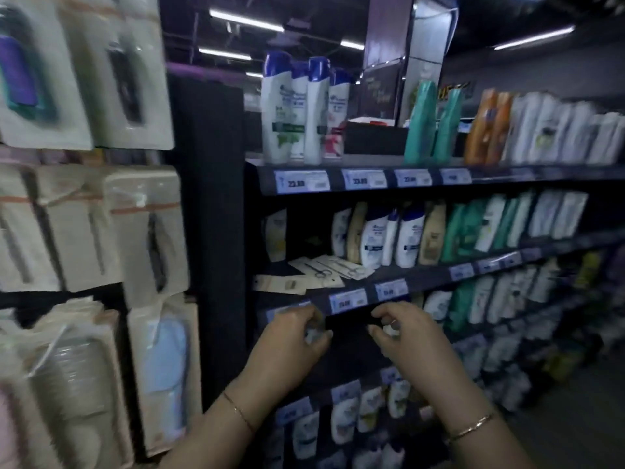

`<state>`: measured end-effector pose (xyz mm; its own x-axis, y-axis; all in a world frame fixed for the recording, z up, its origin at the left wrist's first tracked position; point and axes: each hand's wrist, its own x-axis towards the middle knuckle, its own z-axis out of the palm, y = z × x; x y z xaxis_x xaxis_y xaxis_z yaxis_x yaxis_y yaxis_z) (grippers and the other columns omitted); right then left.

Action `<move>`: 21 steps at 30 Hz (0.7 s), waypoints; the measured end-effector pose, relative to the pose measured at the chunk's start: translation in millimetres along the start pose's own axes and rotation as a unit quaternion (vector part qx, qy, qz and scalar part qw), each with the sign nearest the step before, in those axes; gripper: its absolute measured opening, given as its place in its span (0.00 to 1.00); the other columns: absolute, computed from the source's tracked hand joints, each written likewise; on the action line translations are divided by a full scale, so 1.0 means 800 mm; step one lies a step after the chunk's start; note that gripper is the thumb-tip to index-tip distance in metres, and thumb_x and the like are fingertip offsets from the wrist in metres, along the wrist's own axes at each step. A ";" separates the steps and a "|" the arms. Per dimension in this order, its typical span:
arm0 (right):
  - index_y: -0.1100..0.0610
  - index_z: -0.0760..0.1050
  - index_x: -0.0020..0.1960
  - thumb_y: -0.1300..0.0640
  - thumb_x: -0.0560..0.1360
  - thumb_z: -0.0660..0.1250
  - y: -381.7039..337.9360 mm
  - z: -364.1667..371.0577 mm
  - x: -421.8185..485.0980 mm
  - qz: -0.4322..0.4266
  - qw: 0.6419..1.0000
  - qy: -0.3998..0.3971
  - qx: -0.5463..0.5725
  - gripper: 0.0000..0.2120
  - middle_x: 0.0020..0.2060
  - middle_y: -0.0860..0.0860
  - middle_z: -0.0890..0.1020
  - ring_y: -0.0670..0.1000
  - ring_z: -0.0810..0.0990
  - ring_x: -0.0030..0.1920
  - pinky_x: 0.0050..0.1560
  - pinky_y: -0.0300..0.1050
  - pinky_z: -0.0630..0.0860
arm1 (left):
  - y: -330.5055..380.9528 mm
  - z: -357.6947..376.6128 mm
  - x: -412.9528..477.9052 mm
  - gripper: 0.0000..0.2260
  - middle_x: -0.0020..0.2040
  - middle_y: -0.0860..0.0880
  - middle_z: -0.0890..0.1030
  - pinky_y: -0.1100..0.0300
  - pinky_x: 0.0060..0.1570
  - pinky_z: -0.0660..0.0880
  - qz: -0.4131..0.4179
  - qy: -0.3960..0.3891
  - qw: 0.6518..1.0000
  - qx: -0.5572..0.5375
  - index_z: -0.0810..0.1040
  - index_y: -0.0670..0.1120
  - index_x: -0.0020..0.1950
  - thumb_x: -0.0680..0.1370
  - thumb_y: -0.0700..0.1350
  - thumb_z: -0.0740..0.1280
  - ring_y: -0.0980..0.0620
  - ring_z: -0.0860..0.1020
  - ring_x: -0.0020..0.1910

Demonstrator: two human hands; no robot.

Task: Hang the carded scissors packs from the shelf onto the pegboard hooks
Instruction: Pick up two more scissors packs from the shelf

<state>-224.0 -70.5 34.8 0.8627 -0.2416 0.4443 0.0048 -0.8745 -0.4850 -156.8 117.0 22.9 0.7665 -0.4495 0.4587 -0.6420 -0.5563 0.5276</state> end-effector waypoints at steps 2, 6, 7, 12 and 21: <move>0.52 0.79 0.53 0.53 0.73 0.70 0.043 0.004 0.035 -0.017 1.000 -0.016 0.007 0.09 0.45 0.48 0.78 0.48 0.78 0.47 0.49 0.44 0.77 | 0.002 0.032 0.033 0.07 0.44 0.50 0.80 0.68 0.39 0.70 -0.024 0.019 1.000 0.001 0.78 0.46 0.45 0.74 0.49 0.69 0.55 0.76 0.43; 0.54 0.80 0.50 0.54 0.72 0.71 0.103 0.019 0.103 -0.057 0.998 -0.037 0.015 0.07 0.42 0.47 0.77 0.49 0.79 0.45 0.46 0.43 0.76 | 0.000 0.074 0.085 0.06 0.42 0.51 0.80 0.64 0.39 0.69 -0.054 0.046 0.997 0.016 0.78 0.47 0.45 0.74 0.49 0.68 0.55 0.76 0.42; 0.54 0.80 0.49 0.54 0.72 0.71 0.118 0.023 0.123 -0.065 0.997 -0.041 0.019 0.07 0.41 0.47 0.77 0.48 0.79 0.44 0.45 0.42 0.76 | -0.001 0.084 0.099 0.06 0.42 0.51 0.80 0.65 0.39 0.68 -0.063 0.054 0.996 0.023 0.78 0.47 0.46 0.74 0.49 0.68 0.56 0.76 0.42; 0.55 0.80 0.45 0.54 0.73 0.71 0.170 0.054 0.205 -0.076 0.993 -0.053 0.069 0.05 0.39 0.46 0.76 0.47 0.77 0.41 0.42 0.37 0.72 | -0.015 0.116 0.146 0.04 0.41 0.56 0.77 0.74 0.39 0.67 -0.115 0.094 0.988 0.046 0.79 0.50 0.46 0.74 0.47 0.68 0.58 0.74 0.42; 0.62 0.82 0.48 0.45 0.69 0.73 0.167 0.114 0.269 -0.062 0.994 -0.042 0.077 0.20 0.42 0.57 0.80 0.56 0.76 0.48 0.49 0.51 0.75 | -0.051 0.135 0.199 0.05 0.43 0.52 0.80 0.53 0.45 0.77 -0.203 0.171 0.962 0.060 0.79 0.50 0.45 0.73 0.50 0.70 0.52 0.78 0.43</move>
<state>8.3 -200.7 -3.1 0.8902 -0.0941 0.4458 0.1849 -0.8195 -0.5424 -6.5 -7.2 -2.8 0.8894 0.0670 0.4522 -0.2686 -0.7238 0.6356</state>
